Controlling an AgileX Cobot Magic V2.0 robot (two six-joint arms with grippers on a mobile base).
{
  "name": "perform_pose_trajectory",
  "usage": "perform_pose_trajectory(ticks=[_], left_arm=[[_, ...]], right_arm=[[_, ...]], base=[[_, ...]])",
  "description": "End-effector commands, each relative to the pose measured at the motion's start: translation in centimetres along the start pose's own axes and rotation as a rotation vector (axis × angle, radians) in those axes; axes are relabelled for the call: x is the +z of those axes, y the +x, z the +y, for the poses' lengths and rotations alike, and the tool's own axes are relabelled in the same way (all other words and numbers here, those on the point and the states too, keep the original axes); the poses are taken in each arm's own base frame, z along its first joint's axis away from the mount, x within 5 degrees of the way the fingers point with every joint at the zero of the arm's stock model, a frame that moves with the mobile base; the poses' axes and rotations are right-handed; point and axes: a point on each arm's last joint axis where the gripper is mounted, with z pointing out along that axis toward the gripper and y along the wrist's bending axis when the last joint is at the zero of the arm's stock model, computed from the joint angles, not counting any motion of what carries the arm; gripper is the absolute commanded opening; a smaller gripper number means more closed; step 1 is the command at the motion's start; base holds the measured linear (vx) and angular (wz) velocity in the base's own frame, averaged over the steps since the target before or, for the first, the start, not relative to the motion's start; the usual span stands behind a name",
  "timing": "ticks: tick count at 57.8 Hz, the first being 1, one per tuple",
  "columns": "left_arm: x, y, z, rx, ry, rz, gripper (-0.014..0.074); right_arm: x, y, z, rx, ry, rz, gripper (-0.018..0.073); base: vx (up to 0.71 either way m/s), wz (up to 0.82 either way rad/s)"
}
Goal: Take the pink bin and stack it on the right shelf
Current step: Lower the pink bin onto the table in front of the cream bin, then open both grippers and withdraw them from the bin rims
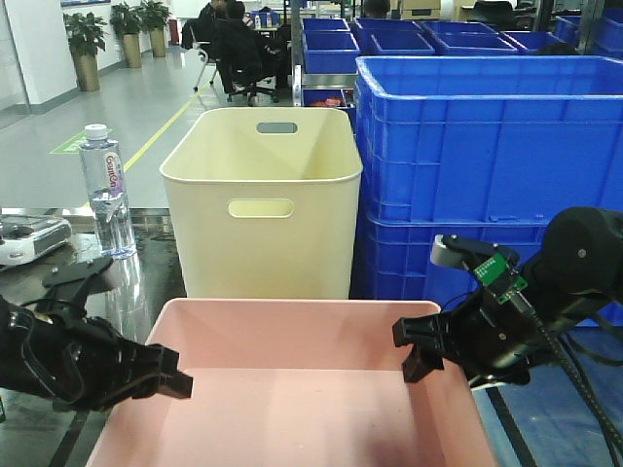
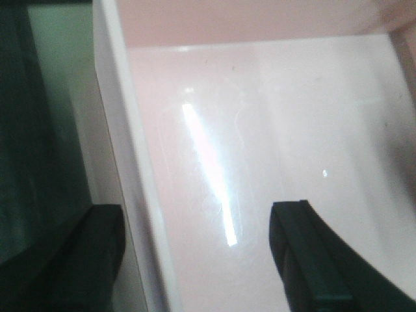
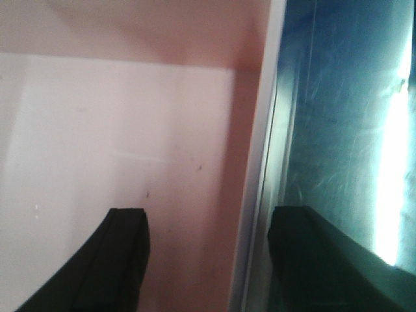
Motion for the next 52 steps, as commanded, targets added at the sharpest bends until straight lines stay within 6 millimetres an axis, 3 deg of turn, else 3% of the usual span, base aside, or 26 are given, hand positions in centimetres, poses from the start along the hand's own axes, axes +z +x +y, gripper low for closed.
perform_pose_trajectory(ticks=[1, 13, 20, 24, 33, 40, 52], left_arm=[[-3.7, -1.9, -1.9, 0.057, 0.024, -0.219, 0.059], [-10.4, -2.3, -3.8, 0.225, -0.031, -0.517, 0.0497], [-13.4, -0.6, -4.7, 0.272, -0.034, -0.577, 0.0372], [-14.3, 0.7, -4.7, 0.286, -0.047, -0.62, 0.026], [-15.2, 3.6, -3.6, 0.261, -0.106, -0.771, -0.0002], [-15.8, 4.6, -3.2, 0.249, -0.135, -0.854, -0.001], [-15.5, 4.8, -3.1, 0.247, -0.135, -0.841, -0.0009]], right_arm=[[-4.8, -1.3, 0.9, -0.051, -0.026, -0.236, 0.0456], [-12.4, -0.6, 1.2, -0.14, 0.015, -0.513, 0.0316], [-16.3, 1.1, 1.3, -0.177, 0.036, -0.599, 0.0127], [-17.3, 2.1, 1.1, -0.183, 0.037, -0.633, 0.0013], [-16.5, 4.3, 0.5, -0.18, 0.027, -0.687, -0.0014], [-15.1, 5.3, 0.0, -0.172, 0.033, -0.639, -0.0013], [-13.7, 6.0, -0.4, -0.167, 0.045, -0.574, -0.0013]], base=[[0.0, 0.0], [0.0, 0.0], [0.0, 0.0], [0.0, 0.0], [0.0, 0.0], [0.0, 0.0], [0.0, 0.0]])
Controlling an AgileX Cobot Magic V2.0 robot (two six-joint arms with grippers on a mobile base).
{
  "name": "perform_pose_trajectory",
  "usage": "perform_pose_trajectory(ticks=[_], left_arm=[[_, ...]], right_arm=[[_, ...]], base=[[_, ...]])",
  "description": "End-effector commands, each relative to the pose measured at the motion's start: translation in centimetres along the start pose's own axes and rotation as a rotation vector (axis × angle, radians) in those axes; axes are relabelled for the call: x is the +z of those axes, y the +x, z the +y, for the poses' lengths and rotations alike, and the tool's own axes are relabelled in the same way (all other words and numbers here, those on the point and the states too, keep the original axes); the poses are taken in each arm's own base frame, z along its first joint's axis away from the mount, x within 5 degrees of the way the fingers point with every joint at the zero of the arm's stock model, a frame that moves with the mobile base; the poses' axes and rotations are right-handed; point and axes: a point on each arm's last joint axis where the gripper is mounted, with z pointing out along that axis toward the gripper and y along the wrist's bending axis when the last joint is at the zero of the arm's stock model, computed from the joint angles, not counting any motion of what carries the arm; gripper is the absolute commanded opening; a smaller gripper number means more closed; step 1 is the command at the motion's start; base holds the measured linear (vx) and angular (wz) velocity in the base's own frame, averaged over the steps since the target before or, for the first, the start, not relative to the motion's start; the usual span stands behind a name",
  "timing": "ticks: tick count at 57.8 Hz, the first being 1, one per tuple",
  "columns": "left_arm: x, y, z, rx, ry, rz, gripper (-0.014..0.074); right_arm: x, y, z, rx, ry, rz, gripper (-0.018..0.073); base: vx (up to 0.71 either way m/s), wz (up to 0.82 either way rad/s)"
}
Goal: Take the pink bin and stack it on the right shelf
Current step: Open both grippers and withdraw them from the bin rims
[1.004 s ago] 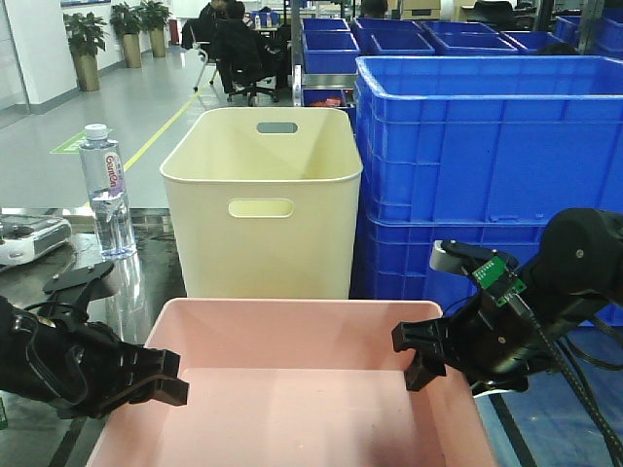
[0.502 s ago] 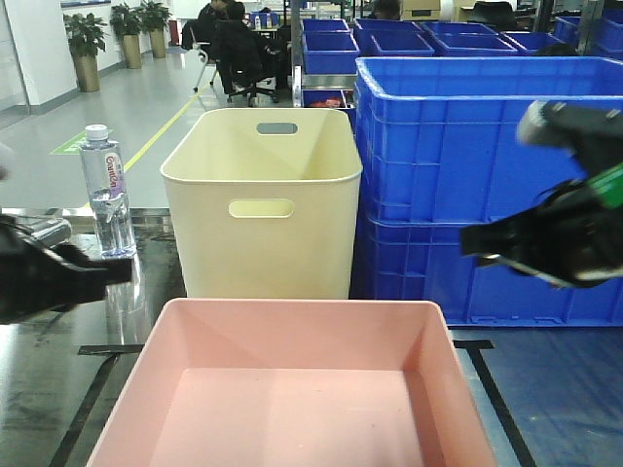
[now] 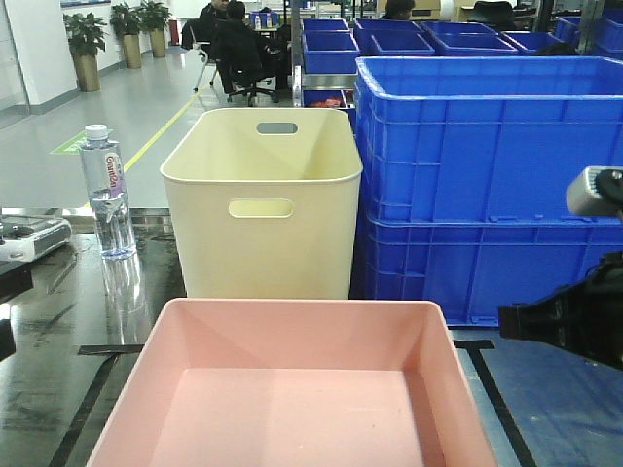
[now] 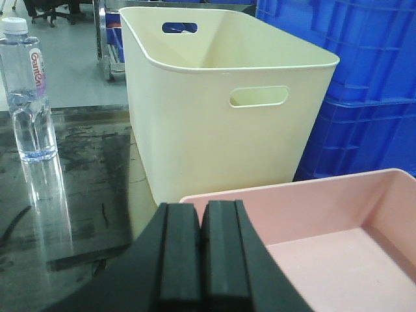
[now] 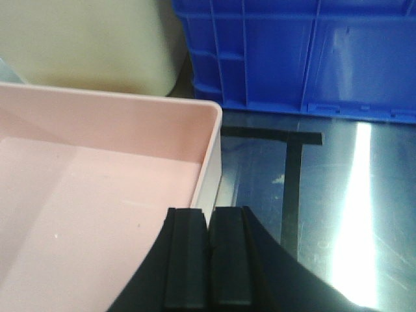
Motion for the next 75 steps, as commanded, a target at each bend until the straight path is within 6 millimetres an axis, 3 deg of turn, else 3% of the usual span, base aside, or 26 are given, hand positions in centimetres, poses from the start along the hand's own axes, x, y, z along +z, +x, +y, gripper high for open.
perform_pose_trajectory(ticks=[1, 19, 27, 35, 47, 56, 62, 75], left_arm=[[-0.5, -1.6, 0.0, -0.015, -0.022, -0.105, -0.0009], [-0.5, -1.4, 0.0, -0.01, -0.02, -0.101, -0.0008], [-2.7, 0.0, 0.2, 0.115, -0.064, -0.117, -0.0006], [-5.9, 4.0, 1.2, 0.069, -0.159, -0.123, -0.0005], [-9.7, 12.5, 2.6, 0.01, -0.333, -0.156, -0.0005], [-10.6, 18.2, 2.9, 0.001, -0.364, -0.191, -0.0005], [-9.6, 21.4, 3.4, -0.011, -0.361, -0.147, -0.0005], [-9.5, 22.0, 3.5, -0.025, -0.375, -0.074, -0.0005]], right_arm=[[-1.2, -1.4, 0.2, -0.014, -0.009, -0.112, -0.0013], [-1.2, -1.3, 0.2, -0.014, -0.008, -0.106, -0.0013], [-1.2, -1.3, 0.2, -0.014, -0.008, -0.106, -0.0013], [-1.2, -1.3, 0.2, -0.014, -0.008, -0.106, -0.0013], [-1.2, -1.3, 0.2, -0.014, -0.008, -0.106, -0.0013], [-1.2, -1.3, 0.2, -0.014, -0.008, -0.106, -0.0013], [-1.2, -1.3, 0.1, -0.015, -0.007, -0.102, -0.0011], [-1.1, -1.3, 0.1, -0.015, -0.006, -0.095, -0.0011]], base=[[0.0, 0.0], [0.0, 0.0], [0.0, 0.0], [0.0, 0.0], [0.0, 0.0], [0.0, 0.0], [0.0, 0.0], [0.0, 0.0]])
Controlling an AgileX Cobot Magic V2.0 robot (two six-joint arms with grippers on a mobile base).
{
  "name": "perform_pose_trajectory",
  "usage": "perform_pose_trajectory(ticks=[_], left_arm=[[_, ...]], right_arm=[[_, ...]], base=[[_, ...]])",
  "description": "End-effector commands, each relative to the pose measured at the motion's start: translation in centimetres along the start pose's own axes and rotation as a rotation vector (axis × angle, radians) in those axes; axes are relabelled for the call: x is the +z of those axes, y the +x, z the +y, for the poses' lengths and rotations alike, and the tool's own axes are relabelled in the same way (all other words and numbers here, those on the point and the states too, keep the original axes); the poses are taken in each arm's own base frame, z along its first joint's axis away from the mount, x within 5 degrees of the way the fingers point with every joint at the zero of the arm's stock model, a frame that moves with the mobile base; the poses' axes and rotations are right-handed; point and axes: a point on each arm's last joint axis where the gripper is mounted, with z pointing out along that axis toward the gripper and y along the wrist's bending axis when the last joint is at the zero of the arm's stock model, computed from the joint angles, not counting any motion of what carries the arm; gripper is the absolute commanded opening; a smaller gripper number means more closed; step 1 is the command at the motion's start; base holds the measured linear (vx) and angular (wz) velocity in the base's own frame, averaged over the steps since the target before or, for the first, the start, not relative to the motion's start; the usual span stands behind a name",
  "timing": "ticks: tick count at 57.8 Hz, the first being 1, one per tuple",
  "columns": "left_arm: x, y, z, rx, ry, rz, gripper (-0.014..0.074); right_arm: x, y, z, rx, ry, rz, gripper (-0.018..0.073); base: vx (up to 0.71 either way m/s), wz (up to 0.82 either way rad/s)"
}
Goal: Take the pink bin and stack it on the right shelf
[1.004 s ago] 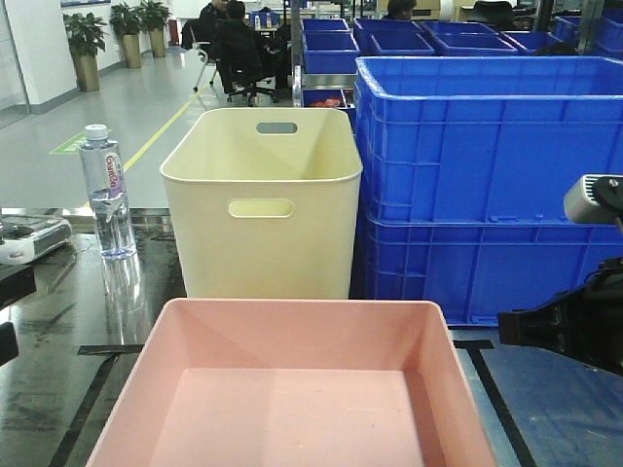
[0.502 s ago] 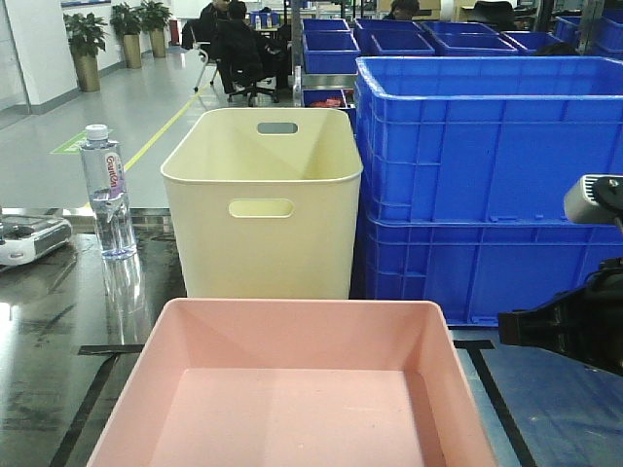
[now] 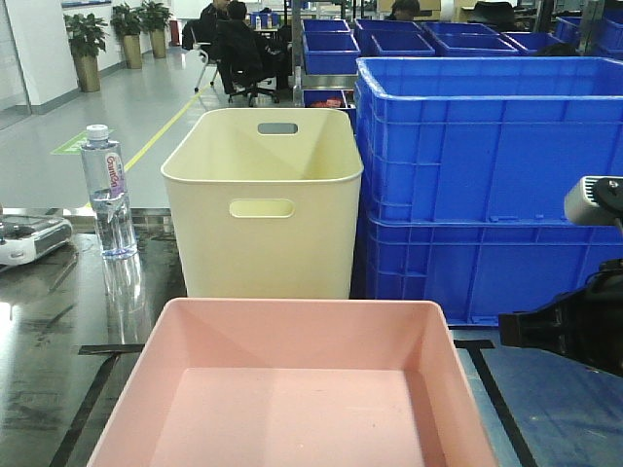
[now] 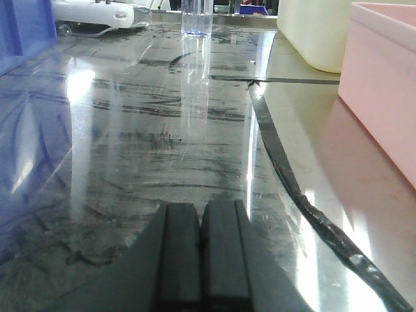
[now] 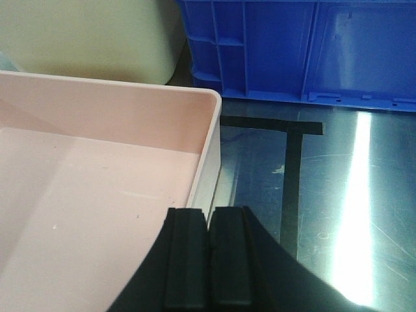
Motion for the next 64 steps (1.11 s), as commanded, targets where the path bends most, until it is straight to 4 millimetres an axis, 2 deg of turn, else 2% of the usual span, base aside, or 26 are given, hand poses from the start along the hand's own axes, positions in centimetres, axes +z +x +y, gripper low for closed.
perform_pose_trajectory(ticks=[1, 30, 39, 46, 51, 53, 59, 64], left_arm=[[0.1, -0.3, -0.1, -0.007, 0.012, -0.047, -0.0005], [0.1, -0.3, -0.1, -0.007, 0.012, -0.047, -0.0005], [0.1, -0.3, -0.1, -0.007, 0.012, -0.048, -0.0005], [0.1, -0.3, -0.1, -0.007, 0.012, -0.048, -0.0005], [0.1, -0.3, -0.1, -0.007, 0.012, -0.048, -0.0005], [0.1, -0.3, -0.1, -0.007, 0.012, -0.048, -0.0005], [0.1, -0.3, -0.1, -0.007, 0.012, -0.048, -0.0005], [0.1, -0.3, -0.1, -0.007, 0.012, -0.048, -0.0005]], right_arm=[[-1.1, -1.4, 0.2, -0.015, -0.008, -0.108, -0.0011], [-1.2, -1.4, 0.0, -0.039, 0.01, -0.11, -0.0011], [-3.4, -0.2, -0.9, -0.141, 0.09, -0.136, -0.0011], [-6.4, 2.8, -3.0, -0.088, 0.164, -0.319, -0.0011], [-7.9, 6.1, -4.0, -0.078, 0.234, -0.442, -0.0011], [-8.4, 8.0, -4.3, -0.091, 0.267, -0.486, -0.0011], [-8.5, 12.8, -4.6, -0.123, 0.314, -0.541, -0.0011], [-7.4, 17.2, -4.7, -0.118, 0.317, -0.532, -0.0011]], base=[[0.0, 0.0], [0.0, 0.0], [0.0, 0.0], [0.0, 0.0], [0.0, 0.0], [0.0, 0.0], [0.0, 0.0], [0.0, 0.0]])
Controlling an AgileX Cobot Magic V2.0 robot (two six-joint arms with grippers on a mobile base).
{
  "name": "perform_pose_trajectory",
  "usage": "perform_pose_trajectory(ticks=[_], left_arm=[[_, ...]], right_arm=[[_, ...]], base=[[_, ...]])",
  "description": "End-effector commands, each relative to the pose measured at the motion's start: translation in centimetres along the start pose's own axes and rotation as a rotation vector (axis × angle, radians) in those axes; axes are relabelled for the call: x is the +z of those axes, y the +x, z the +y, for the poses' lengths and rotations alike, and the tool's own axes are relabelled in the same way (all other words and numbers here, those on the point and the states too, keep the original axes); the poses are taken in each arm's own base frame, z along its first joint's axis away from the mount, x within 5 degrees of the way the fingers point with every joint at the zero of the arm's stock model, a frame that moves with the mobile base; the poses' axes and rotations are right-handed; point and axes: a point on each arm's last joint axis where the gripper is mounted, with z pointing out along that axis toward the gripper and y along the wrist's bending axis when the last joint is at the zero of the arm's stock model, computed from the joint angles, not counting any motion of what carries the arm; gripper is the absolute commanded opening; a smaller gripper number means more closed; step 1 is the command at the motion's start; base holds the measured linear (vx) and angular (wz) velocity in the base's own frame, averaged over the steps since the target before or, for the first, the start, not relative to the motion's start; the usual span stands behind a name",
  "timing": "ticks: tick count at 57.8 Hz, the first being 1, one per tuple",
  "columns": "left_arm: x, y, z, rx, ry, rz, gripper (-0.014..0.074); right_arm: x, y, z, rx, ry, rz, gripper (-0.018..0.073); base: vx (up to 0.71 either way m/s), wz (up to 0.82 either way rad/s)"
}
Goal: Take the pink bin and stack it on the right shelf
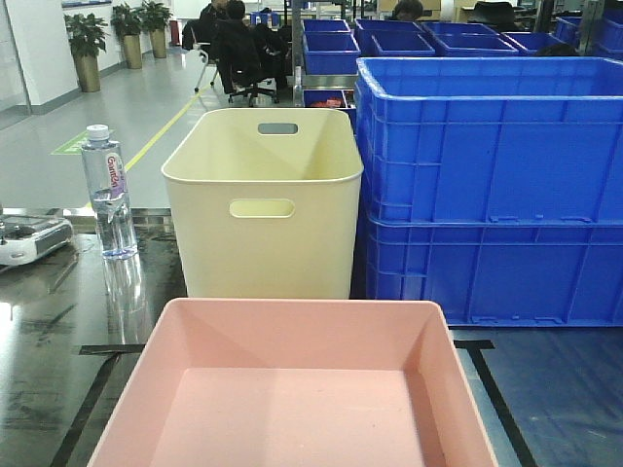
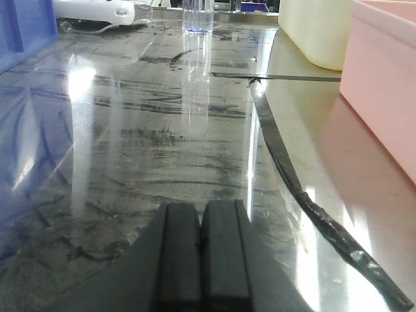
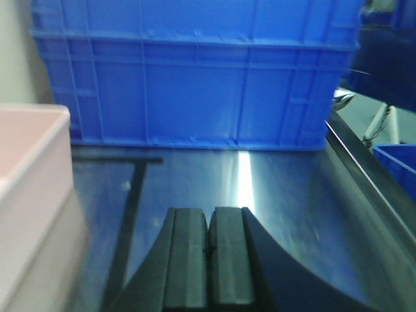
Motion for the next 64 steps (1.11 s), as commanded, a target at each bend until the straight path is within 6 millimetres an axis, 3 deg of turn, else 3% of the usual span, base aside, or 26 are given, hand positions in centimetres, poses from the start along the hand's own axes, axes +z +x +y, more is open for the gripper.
perform_pose_trajectory(ticks=[1, 12, 19, 32, 64], left_arm=[[0.1, -0.4, -0.1, -0.006, 0.014, -0.055, -0.0005], [0.1, -0.4, -0.1, -0.006, 0.014, -0.055, -0.0005], [0.1, -0.3, -0.1, -0.006, 0.013, -0.052, -0.0005], [0.2, -0.4, -0.1, -0.006, 0.014, -0.053, -0.0005], [0.2, -0.4, -0.1, -0.006, 0.014, -0.053, -0.0005]], right_arm=[[-0.9, 2.0, 0.1, -0.021, 0.009, -0.116, -0.0011], [-1.5, 8.7, 0.6, -0.02, 0.01, -0.136, -0.0011], [-0.8, 11.2, 0.9, -0.007, 0.0, -0.078, -0.0011], [-0.8, 11.8, 0.8, -0.004, 0.005, 0.001, -0.0011], [-0.8, 11.8, 0.8, -0.004, 0.006, 0.002, -0.0011]], base=[[0.0, 0.0], [0.0, 0.0], [0.0, 0.0], [0.0, 0.0], [0.0, 0.0]])
